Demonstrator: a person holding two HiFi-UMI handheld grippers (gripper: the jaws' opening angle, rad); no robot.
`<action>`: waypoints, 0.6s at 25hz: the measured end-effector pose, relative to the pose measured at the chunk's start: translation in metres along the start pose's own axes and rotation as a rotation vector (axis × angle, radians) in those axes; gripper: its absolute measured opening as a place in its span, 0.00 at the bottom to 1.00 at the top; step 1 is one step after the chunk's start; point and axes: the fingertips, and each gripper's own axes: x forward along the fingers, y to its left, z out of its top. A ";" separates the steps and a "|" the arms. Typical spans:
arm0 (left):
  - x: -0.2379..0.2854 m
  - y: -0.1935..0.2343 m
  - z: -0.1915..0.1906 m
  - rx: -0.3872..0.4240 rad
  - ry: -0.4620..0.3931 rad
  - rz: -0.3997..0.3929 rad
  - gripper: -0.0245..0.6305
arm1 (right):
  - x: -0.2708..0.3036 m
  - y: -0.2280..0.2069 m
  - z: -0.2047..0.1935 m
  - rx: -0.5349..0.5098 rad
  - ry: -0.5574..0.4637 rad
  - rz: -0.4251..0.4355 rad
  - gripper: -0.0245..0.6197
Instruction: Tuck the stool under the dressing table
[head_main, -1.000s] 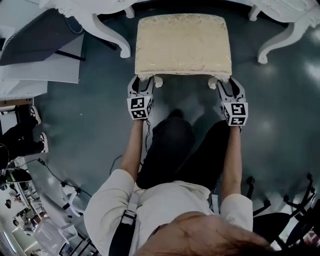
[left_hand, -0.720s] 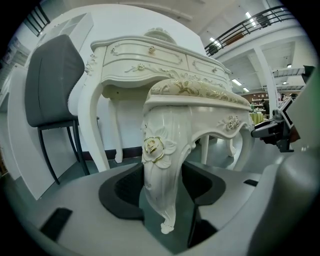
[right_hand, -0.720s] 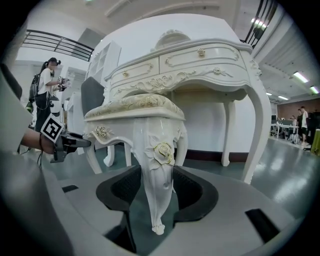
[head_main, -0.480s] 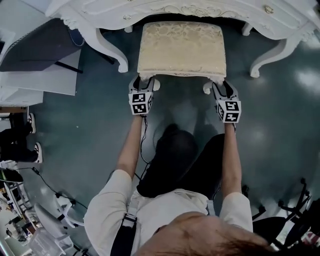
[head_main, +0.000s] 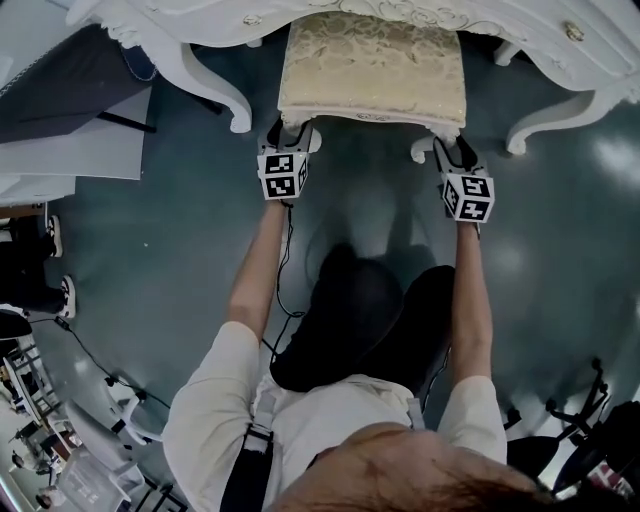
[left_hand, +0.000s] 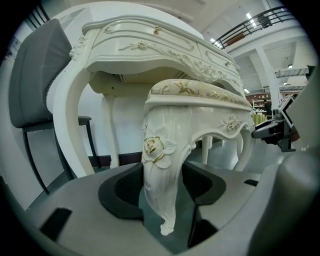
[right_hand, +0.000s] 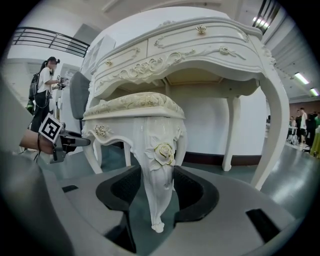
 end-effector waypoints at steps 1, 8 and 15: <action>0.005 0.001 0.002 -0.002 -0.002 0.002 0.43 | 0.005 -0.003 0.002 0.002 -0.002 -0.001 0.39; 0.040 0.011 0.013 -0.004 -0.007 0.010 0.43 | 0.040 -0.020 0.016 0.031 -0.030 -0.016 0.39; 0.069 0.016 0.022 -0.007 -0.007 -0.006 0.43 | 0.067 -0.035 0.026 0.024 -0.030 -0.041 0.39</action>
